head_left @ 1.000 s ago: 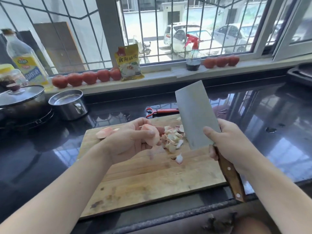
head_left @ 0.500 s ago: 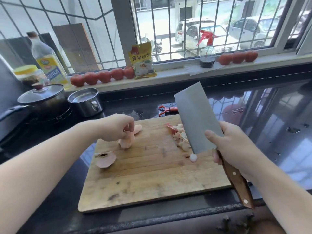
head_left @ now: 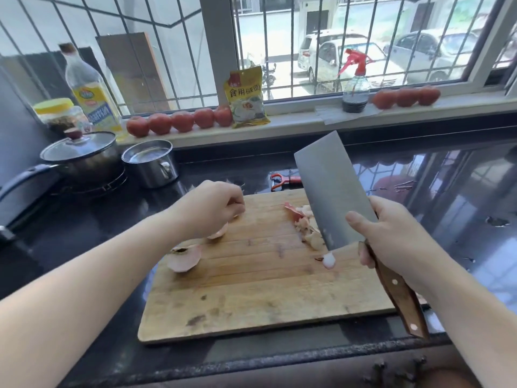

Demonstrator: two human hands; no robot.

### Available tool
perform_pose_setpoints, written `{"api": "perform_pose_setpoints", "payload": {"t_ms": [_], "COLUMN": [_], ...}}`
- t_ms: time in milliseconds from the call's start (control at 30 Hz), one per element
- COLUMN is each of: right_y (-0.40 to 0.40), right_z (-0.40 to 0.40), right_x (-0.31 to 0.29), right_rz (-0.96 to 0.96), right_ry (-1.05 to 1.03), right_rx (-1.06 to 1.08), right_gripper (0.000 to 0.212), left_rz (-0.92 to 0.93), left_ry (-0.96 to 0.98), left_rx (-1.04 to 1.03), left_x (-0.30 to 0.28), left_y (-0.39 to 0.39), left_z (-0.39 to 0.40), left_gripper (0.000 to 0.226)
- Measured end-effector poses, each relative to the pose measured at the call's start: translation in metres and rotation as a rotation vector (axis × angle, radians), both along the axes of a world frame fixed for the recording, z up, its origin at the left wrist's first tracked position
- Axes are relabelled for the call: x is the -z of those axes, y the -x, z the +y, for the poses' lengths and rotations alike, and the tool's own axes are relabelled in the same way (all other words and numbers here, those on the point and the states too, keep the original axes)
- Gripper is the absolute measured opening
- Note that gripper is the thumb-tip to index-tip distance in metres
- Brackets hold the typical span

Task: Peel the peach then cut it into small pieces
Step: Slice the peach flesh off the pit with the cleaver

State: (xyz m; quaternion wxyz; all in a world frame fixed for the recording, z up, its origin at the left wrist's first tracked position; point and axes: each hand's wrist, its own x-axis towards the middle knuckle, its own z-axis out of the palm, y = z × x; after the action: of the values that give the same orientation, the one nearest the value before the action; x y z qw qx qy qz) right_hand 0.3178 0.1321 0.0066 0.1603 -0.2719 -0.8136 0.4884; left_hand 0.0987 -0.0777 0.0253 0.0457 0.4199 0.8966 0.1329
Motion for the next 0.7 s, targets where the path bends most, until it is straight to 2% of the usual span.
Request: {"api": "perform_pose_setpoints", "payload": {"t_ms": [67, 133, 167, 233, 267, 333, 433, 500, 533, 600, 700], "right_y": [-0.004, -0.009, -0.013, -0.019, -0.022, -0.027, -0.029, -0.026, -0.023, -0.016, 0.0], "right_z": [0.006, 0.011, 0.013, 0.016, 0.017, 0.018, 0.017, 0.013, 0.009, 0.0, -0.016], "right_x": [-0.003, -0.008, -0.01, -0.012, -0.013, -0.012, -0.009, -0.008, -0.009, -0.009, -0.006], "right_rz": [-0.004, -0.014, -0.018, -0.024, -0.027, -0.036, -0.04, -0.034, -0.031, -0.026, -0.026], "right_ry": [-0.034, -0.07, -0.087, -0.111, -0.12, -0.13, -0.127, -0.127, -0.127, -0.135, -0.102], "right_rx": [0.042, 0.076, 0.089, 0.097, 0.097, 0.101, 0.095, 0.076, 0.06, 0.016, -0.049], "right_gripper": [0.011, 0.01, 0.01, 0.01, 0.011, 0.01, 0.009, 0.009, 0.009, 0.01, 0.011], "left_rz": [-0.025, 0.036, 0.078, 0.14, 0.124, 0.057, 0.036, 0.035, 0.02, -0.022, -0.062], "left_ry": [0.037, 0.1, 0.112, 0.13, 0.119, 0.074, -0.152, -0.229, -0.288, -0.433, -0.382], "left_rx": [0.006, 0.053, 0.082, 0.105, 0.106, 0.097, -0.02, -0.132, -0.176, -0.266, -0.484], "left_x": [0.007, 0.019, 0.026, 0.04, 0.043, 0.044, 0.034, 0.03, 0.029, 0.032, 0.041], "left_y": [-0.026, -0.05, -0.057, -0.065, -0.067, -0.069, -0.074, -0.07, -0.068, -0.057, -0.043], "left_z": [0.024, 0.051, 0.063, 0.077, 0.08, 0.078, 0.06, 0.031, 0.013, -0.031, -0.09], "left_gripper": [0.032, 0.048, 0.045, 0.021, 0.018, 0.031, 0.016, 0.039, 0.04, 0.013, 0.037]}}
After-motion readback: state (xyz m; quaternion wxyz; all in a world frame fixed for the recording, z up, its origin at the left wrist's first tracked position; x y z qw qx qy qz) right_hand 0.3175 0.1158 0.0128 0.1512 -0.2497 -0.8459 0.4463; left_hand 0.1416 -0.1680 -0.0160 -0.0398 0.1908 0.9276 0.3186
